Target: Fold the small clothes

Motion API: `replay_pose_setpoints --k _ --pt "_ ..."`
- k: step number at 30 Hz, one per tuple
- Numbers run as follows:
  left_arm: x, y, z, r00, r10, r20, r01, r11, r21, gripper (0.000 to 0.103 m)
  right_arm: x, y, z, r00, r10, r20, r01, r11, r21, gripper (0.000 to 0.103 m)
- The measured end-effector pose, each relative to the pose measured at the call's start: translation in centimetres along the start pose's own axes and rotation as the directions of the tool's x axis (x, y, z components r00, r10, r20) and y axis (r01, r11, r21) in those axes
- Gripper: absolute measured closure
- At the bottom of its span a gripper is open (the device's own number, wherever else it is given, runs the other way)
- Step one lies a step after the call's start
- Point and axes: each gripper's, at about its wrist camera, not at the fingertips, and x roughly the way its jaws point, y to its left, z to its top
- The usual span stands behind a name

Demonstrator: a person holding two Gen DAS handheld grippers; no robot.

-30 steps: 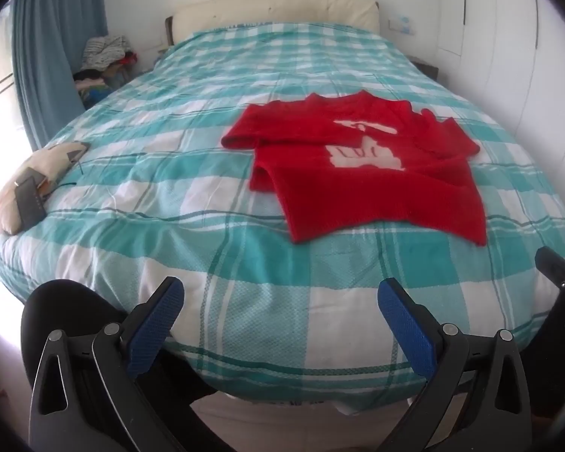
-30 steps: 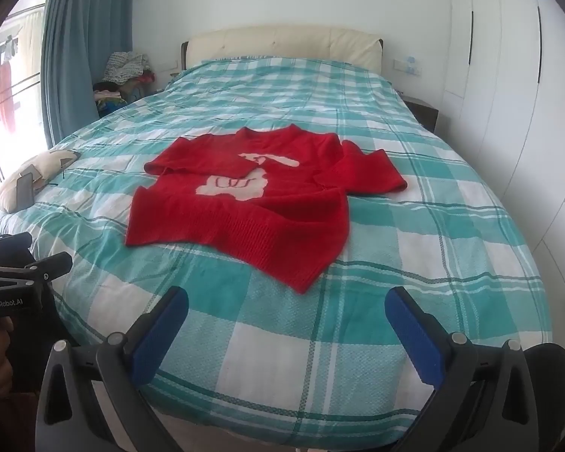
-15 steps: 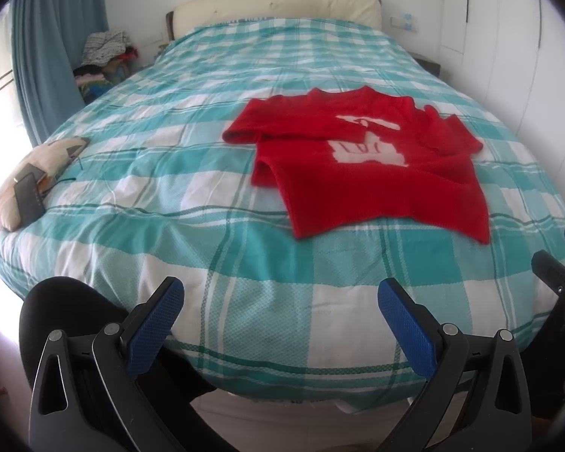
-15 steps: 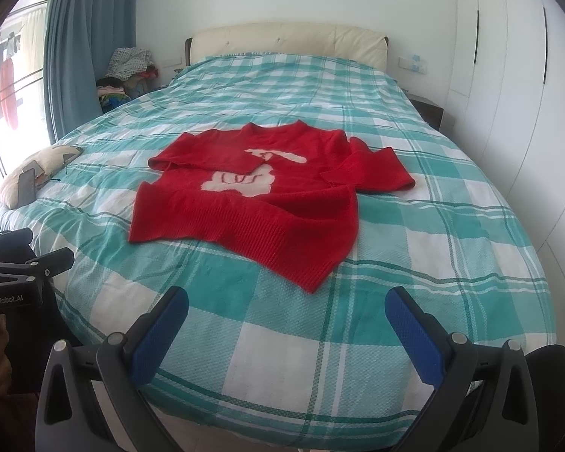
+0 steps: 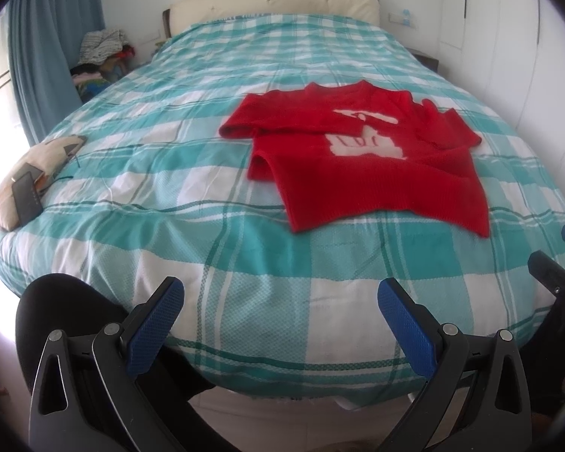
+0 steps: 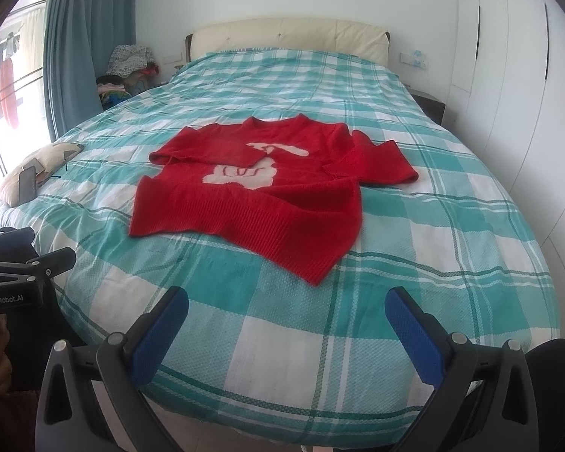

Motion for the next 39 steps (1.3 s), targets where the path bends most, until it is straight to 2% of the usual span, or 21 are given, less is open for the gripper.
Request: replay_pose_setpoints --k 22,30,33,36,39 --pt "0.5 -0.4 -0.6 1.0 -0.012 -0.017 0.012 1.0 -0.003 0.0 0.1 0.1 -0.2 1.0 0.001 -0.004 -0.001 1.0 0.003 0.0" --pt "2.3 3.2 0.2 0.996 -0.038 -0.077 0.03 0.995 -0.099 0.0 0.0 -0.2 -0.1 1.0 -0.011 0.014 0.011 1.0 0.006 0.0" --pt "3.8 4.4 1.8 0.989 -0.103 -0.11 0.087 0.985 -0.147 0.0 0.3 -1.2 0.0 1.0 -0.016 0.018 0.016 1.0 0.018 0.0" --pt "6.5 4.7 4.2 0.974 -0.171 -0.146 0.148 0.977 -0.156 0.0 1.7 -3.4 0.9 1.0 0.012 0.014 -0.013 0.997 0.07 0.0" --pt "10.1 4.1 6.2 0.958 -0.207 -0.198 0.181 0.974 -0.139 0.001 5.1 -6.3 2.2 0.997 0.061 -0.048 -0.054 0.99 0.133 0.0"
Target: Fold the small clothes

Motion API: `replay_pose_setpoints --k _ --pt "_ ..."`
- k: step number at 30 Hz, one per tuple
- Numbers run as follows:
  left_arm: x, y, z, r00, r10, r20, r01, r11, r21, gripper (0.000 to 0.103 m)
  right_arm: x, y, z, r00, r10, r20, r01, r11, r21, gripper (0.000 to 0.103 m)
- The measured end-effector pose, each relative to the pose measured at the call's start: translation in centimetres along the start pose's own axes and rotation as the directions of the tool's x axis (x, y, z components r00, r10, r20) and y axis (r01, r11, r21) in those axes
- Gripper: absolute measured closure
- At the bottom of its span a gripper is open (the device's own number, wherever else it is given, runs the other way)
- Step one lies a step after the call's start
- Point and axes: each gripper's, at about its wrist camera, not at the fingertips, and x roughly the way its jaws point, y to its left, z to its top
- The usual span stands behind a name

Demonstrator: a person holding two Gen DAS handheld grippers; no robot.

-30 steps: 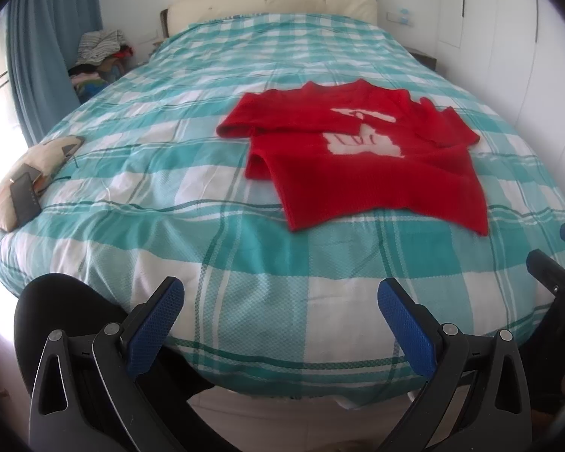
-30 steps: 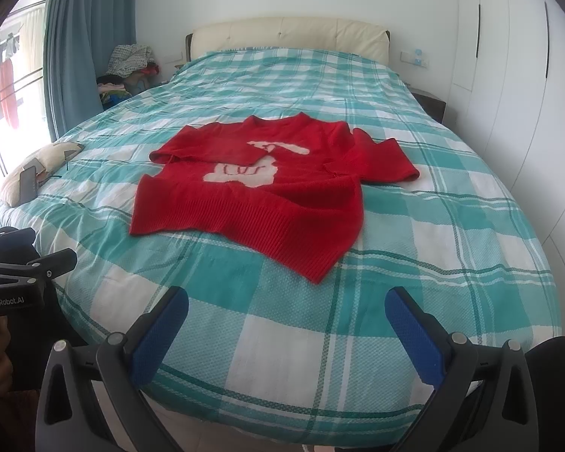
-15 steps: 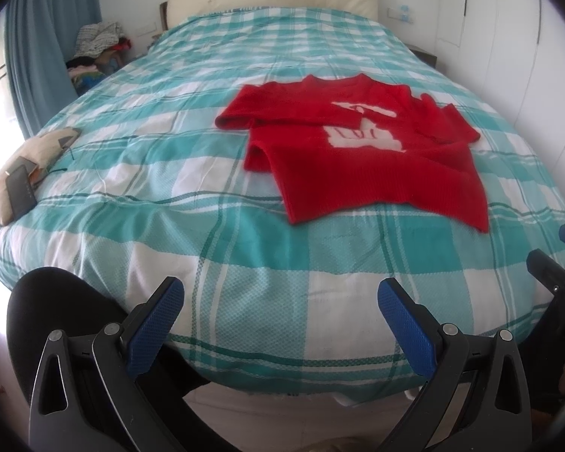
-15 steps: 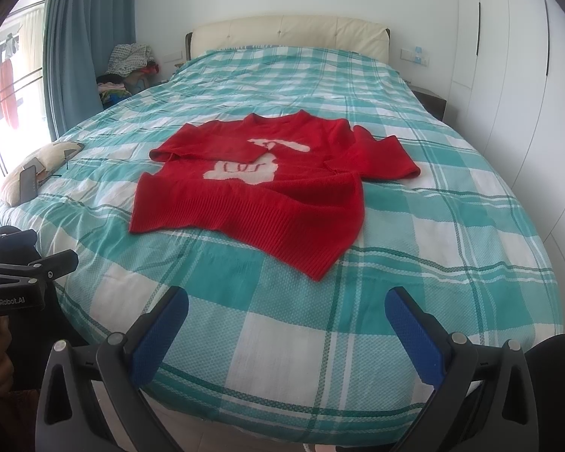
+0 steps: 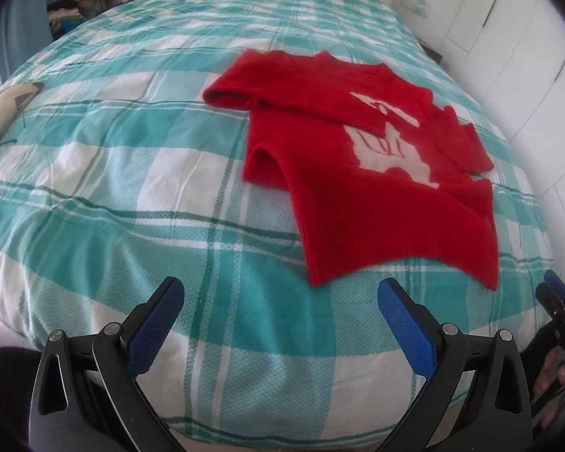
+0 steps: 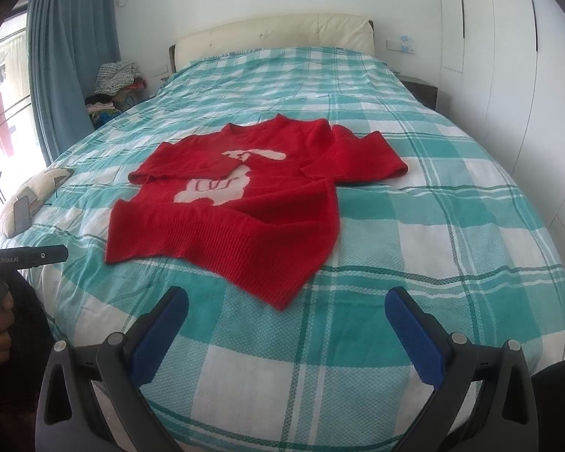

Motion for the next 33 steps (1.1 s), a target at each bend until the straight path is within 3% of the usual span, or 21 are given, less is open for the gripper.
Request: replay_pose_setpoints --k 4,5,6,7,8,9,10,11,13,16,20,23,28,33 --pt "3.9 -0.6 2.1 0.992 -0.08 -0.094 0.081 0.997 0.007 0.003 4.5 -2.1 1.6 0.99 0.08 -0.12 -0.078 0.997 0.028 0.006" --pt "4.5 -0.9 2.3 0.99 -0.09 -0.106 0.092 0.996 0.008 0.01 5.7 -2.6 1.8 0.981 0.115 -0.159 -0.105 0.992 0.069 0.015" --pt "5.0 -1.2 2.5 0.99 -0.085 -0.11 0.087 0.996 0.014 0.025 6.9 -3.1 1.8 0.965 0.172 -0.196 -0.149 0.981 0.128 0.026" --pt "5.4 -1.4 2.7 0.99 -0.08 -0.114 0.083 0.996 0.022 0.033 8.2 -3.5 1.6 0.941 0.246 -0.231 -0.205 0.96 0.19 0.03" --pt "5.8 -1.6 2.7 0.99 -0.071 -0.119 0.075 0.997 0.028 0.053 9.4 -3.7 1.3 0.919 0.297 -0.258 -0.237 0.942 0.239 0.034" --pt "6.1 -1.6 2.8 0.99 -0.061 -0.125 0.065 0.997 0.033 0.078 10.3 -3.8 1.0 0.912 0.306 -0.272 -0.234 0.935 0.268 0.034" --pt "6.2 -1.6 2.6 0.99 -0.062 -0.13 0.067 0.997 0.033 0.095 10.7 -3.7 0.8 0.912 0.308 -0.27 -0.234 0.933 0.274 0.035" --pt "6.0 -1.4 2.4 0.988 -0.07 -0.14 0.074 0.997 0.026 0.1 10.9 -3.5 0.8 0.912 0.313 -0.263 -0.244 0.933 0.265 0.04" --pt "4.4 -0.5 2.0 0.986 -0.089 -0.14 0.092 0.996 0.014 0.1 10.6 -3.8 1.0 0.91 0.334 -0.247 -0.265 0.924 0.274 0.102" --pt "0.3 1.0 0.4 0.984 -0.119 -0.129 0.125 0.992 0.035 0.1 7.7 -4.8 1.4 0.901 0.369 -0.226 -0.296 0.907 0.299 0.1" --pt "-3.4 2.3 -2.3 0.984 -0.108 -0.143 0.12 0.989 0.082 0.101 3.4 -5.0 1.0 0.873 0.414 -0.259 -0.332 0.892 0.306 0.1" --pt "-3.1 2.0 -3.5 0.983 -0.062 -0.175 0.083 0.99 0.115 0.101 2.4 -4.4 0.3 0.881 0.35 -0.319 -0.28 0.928 0.245 0.1" --pt "0.5 1.2 -4.6 0.976 0.046 -0.214 -0.012 0.987 0.157 0.101 5.8 -3.8 -1.8 0.88 0.189 -0.436 -0.14 0.98 0.142 0.1" --pt "1.5 0.7 -5.0 0.974 0.102 -0.201 -0.06 0.977 0.204 0.101 8.0 -3.9 -3.0 0.88 0.144 -0.453 -0.102 0.988 0.117 0.1"
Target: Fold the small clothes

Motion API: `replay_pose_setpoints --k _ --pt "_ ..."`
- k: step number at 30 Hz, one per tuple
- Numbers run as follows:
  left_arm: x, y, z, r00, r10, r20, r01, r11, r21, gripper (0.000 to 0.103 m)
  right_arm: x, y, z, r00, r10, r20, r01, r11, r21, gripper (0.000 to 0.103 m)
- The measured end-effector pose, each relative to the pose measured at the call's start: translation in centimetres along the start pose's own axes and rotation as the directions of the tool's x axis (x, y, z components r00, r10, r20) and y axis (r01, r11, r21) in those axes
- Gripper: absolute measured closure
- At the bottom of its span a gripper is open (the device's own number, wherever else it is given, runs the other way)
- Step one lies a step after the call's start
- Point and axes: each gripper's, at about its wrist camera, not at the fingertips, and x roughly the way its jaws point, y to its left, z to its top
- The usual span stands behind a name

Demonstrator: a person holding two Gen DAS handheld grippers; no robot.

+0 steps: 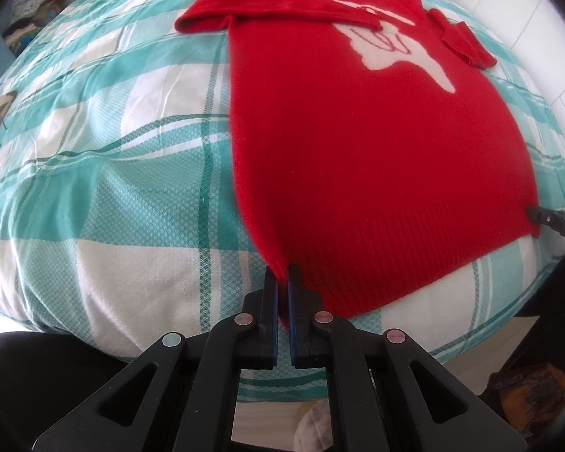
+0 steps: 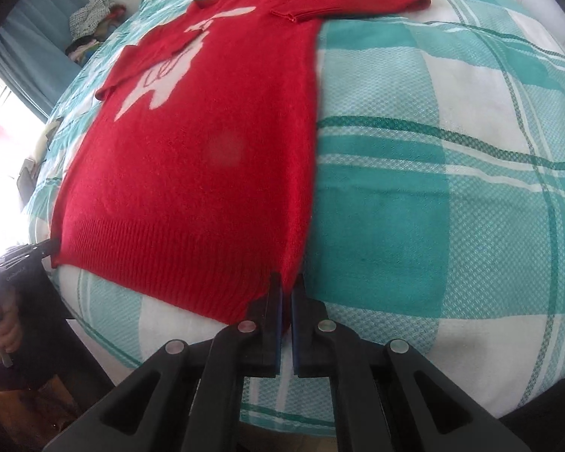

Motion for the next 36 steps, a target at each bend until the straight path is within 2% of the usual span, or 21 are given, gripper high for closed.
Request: replay_pose_setpoints --k 7,36 --pt "0.9 -0.2 0.2 1.0 0.031 0.001 -0.031 0.999 -0.008 0.1 0.3 -0.2 -0.2 0.999 0.01 0.032 -0.011 1.0 0.018 0.1" --pt "1.1 -0.6 -0.8 0.999 0.032 0.028 -0.032 0.999 0.001 0.099 -0.1 -0.7 -1.3 0.998 0.037 0.056 -0.041 0.997 0.058 0.1"
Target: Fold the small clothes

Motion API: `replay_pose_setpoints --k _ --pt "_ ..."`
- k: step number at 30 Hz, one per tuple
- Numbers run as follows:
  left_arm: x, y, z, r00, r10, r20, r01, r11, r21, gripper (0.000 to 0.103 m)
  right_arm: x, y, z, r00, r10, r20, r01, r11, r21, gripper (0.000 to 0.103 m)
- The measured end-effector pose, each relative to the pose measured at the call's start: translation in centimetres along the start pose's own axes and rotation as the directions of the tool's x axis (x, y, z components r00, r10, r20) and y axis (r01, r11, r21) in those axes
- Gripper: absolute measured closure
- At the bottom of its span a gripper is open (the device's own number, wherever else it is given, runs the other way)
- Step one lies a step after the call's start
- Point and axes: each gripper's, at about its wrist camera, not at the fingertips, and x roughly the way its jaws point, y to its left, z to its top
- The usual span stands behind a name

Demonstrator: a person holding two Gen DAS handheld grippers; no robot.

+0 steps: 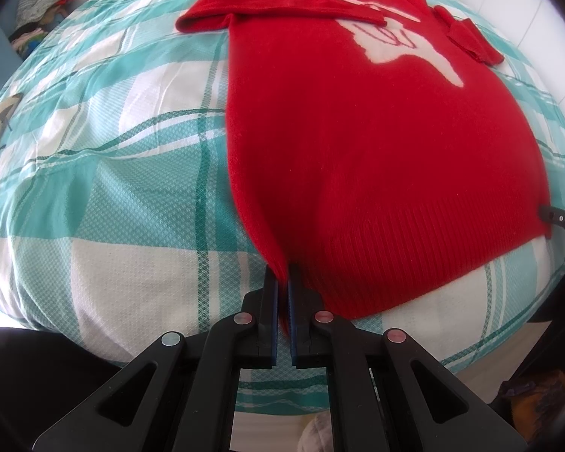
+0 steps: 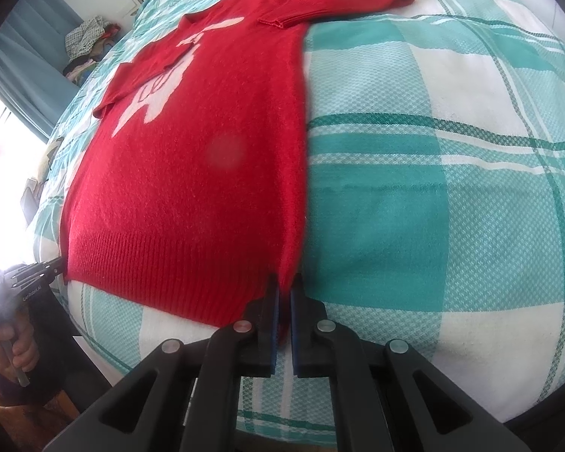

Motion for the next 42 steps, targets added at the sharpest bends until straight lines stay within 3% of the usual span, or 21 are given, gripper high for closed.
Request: replay_pose_setpoints --k 13,19,23,26,28,31,33,37,40,42 --pt "-1.3 0.2 0.1 0.999 -0.039 0.013 0.039 0.999 -0.028 0.096 -0.7 0.1 -0.2 1.0 0.027 -0.006 -0.027 1.0 0.012 0.091" --pt "-3.1 0.7 -1.0 0.996 -0.091 0.023 0.093 0.993 -0.068 0.08 -1.6 0.0 -0.9 0.999 0.034 -0.017 -0.034 0.999 0.038 0.082" --pt "-5.0 0.9 -2.0 0.995 -0.087 0.049 0.091 0.993 -0.073 0.065 -2.5 0.1 -1.5 0.999 0.025 -0.022 -0.024 0.999 0.045 0.079" --pt "-6.9 1.2 -2.2 0.994 -0.052 0.099 0.059 0.996 -0.07 0.051 -3.5 0.3 -1.8 1.0 0.003 -0.009 -0.003 0.999 0.036 0.079" --pt "-8.3 1.6 -1.7 0.989 -0.046 0.139 0.057 0.995 -0.078 0.048 -4.4 0.4 -1.9 1.0 -0.027 0.016 0.027 0.999 0.018 0.078" --pt "-10.7 2.4 0.1 0.971 -0.059 0.23 0.084 0.991 -0.1 0.037 -5.9 1.0 -1.1 0.993 -0.076 0.092 0.079 0.997 -0.026 0.076" --pt "-12.0 2.6 1.9 0.948 -0.049 0.313 0.086 0.991 -0.106 0.021 -7.2 1.6 0.3 0.978 -0.125 0.168 0.139 0.988 -0.074 0.073" --pt "-12.0 2.7 5.9 0.897 0.02 0.441 0.051 0.988 -0.148 0.017 -9.7 2.4 4.6 0.925 -0.188 0.33 0.249 0.956 -0.153 0.071" --pt "-10.2 3.0 8.4 0.876 0.043 0.481 0.067 0.975 -0.211 0.017 -9.9 3.8 8.3 0.859 -0.238 0.453 0.389 0.879 -0.277 0.07" --pt "-8.3 3.5 9.3 0.871 0.071 0.487 0.064 0.965 -0.255 0.017 -8.5 4.7 10.7 0.84 -0.243 0.485 0.443 0.823 -0.356 0.065"
